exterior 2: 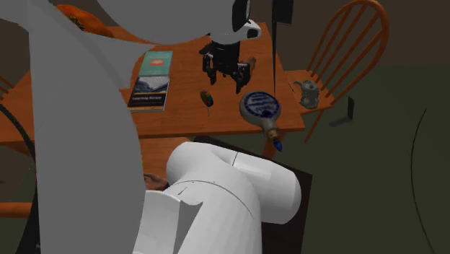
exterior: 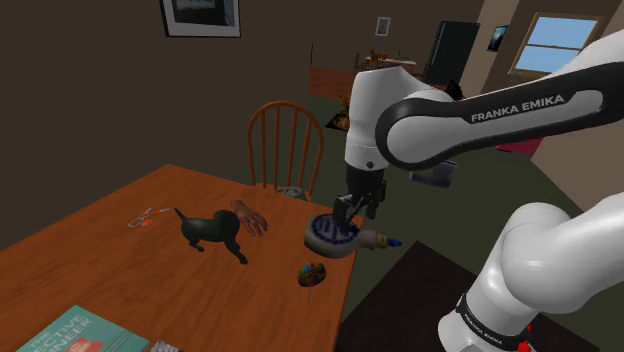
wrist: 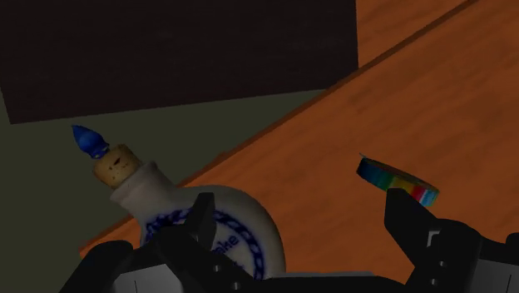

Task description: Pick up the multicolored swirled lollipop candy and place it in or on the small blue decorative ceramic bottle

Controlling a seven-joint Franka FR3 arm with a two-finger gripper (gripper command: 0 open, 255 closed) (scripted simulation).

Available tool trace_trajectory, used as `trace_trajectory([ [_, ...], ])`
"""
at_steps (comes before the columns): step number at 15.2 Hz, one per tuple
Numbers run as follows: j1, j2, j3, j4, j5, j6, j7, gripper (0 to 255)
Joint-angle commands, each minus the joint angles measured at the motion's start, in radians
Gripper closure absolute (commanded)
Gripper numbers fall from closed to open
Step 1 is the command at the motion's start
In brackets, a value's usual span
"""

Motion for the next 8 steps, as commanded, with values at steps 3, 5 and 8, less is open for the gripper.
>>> trace_trajectory([
  [3,0.010,0.112,0.095,0.000,0.042,0.150,0.119,0],
  [5,0.007,0.181,0.143,0.009,0.047,0.226,0.179,0],
  [8,-0.010,0.296,0.215,0.037,0.030,0.337,0.280,0],
])
